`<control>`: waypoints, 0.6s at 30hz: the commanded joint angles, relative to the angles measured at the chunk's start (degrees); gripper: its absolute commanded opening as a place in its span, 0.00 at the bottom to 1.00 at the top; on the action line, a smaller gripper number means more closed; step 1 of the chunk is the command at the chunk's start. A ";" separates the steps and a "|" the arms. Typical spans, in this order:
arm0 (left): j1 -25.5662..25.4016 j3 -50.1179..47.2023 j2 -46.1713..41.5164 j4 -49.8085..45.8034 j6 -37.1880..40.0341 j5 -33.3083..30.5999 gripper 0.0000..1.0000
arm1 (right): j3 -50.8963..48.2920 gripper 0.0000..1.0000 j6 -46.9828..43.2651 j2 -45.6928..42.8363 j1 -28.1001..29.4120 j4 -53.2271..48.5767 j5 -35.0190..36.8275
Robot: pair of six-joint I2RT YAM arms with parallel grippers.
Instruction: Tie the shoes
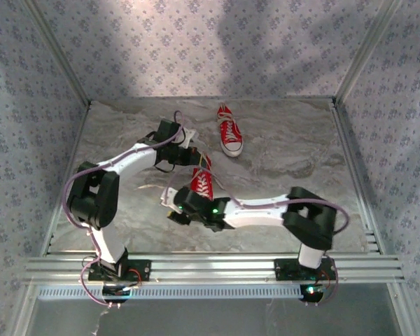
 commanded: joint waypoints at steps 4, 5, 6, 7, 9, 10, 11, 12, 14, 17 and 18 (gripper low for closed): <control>0.94 3.91 1.50 -7.29 2.50 2.58 0.00 | 16.72 0.54 -2.90 13.17 -2.16 -5.08 0.56; 0.95 4.27 1.64 -7.77 2.70 2.67 0.00 | 18.74 0.54 -2.41 14.80 -2.60 -5.78 0.24; 1.04 4.55 1.78 -8.14 2.91 2.76 0.00 | 20.93 0.54 -2.07 16.51 -3.09 -6.54 0.07; 1.06 4.80 1.80 -8.33 3.17 2.84 0.00 | 23.23 0.53 -1.67 18.39 -3.67 -7.66 0.12; 1.04 5.16 2.11 -8.72 3.37 2.85 0.00 | 27.26 0.53 -0.81 21.52 -4.54 -9.75 0.23; 1.06 5.45 2.30 -8.99 3.51 2.85 0.00 | 28.69 0.53 -0.68 22.91 -4.88 -10.16 0.20; 1.07 5.71 2.47 -9.20 3.62 2.93 0.00 | 29.85 0.53 -0.58 24.19 -5.21 -10.55 0.04; 1.08 5.89 2.64 -9.39 3.78 3.02 0.00 | 31.39 0.53 -0.42 25.49 -5.50 -11.44 -0.10; 1.13 6.08 2.83 -9.53 3.92 3.04 0.00 | 33.37 0.53 -0.39 27.38 -6.03 -12.11 0.03; 1.13 6.38 3.16 -9.58 3.90 3.25 0.00 | 35.43 0.53 0.65 29.12 -6.82 -13.05 -0.13; 1.13 6.38 3.25 -9.57 3.98 3.41 0.00 | 35.87 0.53 1.11 29.51 -7.16 -13.29 -0.27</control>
